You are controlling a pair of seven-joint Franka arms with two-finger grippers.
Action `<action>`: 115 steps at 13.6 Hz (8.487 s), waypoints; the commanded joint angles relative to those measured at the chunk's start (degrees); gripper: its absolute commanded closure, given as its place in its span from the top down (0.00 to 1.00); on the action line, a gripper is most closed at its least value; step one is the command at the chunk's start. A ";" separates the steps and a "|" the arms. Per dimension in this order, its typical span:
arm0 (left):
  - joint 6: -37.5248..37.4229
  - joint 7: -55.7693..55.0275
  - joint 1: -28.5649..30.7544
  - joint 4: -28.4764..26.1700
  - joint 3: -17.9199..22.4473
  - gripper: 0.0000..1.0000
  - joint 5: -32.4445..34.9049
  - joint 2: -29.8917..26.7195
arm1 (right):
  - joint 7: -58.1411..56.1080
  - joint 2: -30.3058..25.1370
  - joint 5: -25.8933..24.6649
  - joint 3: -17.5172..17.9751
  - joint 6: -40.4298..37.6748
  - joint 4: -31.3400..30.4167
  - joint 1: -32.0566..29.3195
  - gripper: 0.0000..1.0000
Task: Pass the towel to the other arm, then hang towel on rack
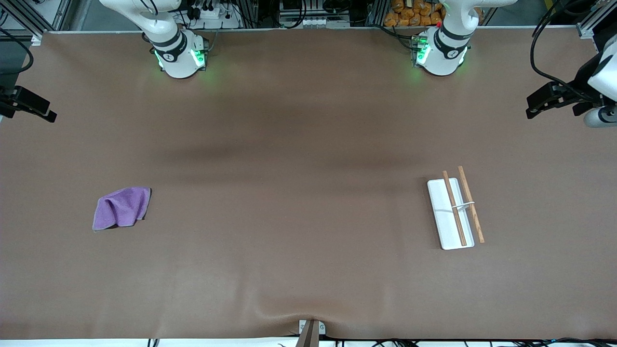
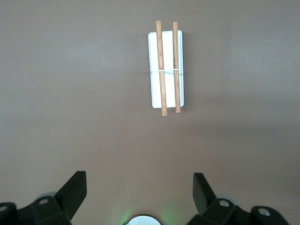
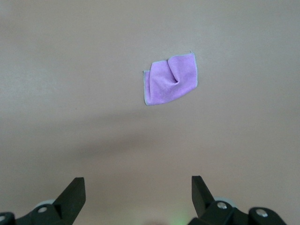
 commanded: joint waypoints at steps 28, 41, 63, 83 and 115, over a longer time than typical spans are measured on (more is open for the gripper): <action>3.08 0.20 -0.24 -0.66 -0.55 1.00 -1.17 1.35 | -4.31 3.60 -1.16 -0.05 -0.03 -0.55 -2.34 1.00; 2.91 0.55 -0.07 -1.71 -0.55 1.00 -1.17 1.44 | -16.80 13.09 -2.12 -0.05 6.98 0.94 -7.35 1.00; 7.21 0.55 -0.07 -1.72 -0.55 1.00 -1.09 4.78 | -25.50 41.92 -1.24 0.12 35.37 -1.51 -7.09 1.00; 10.73 0.55 -0.51 -2.42 -1.43 1.00 -1.09 8.47 | -24.53 43.86 1.31 0.21 38.73 -1.43 -8.24 0.00; 25.85 -10.17 -0.33 -1.10 -1.43 1.00 -33.24 20.86 | -23.13 21.53 6.13 28.87 27.38 6.74 1.85 0.00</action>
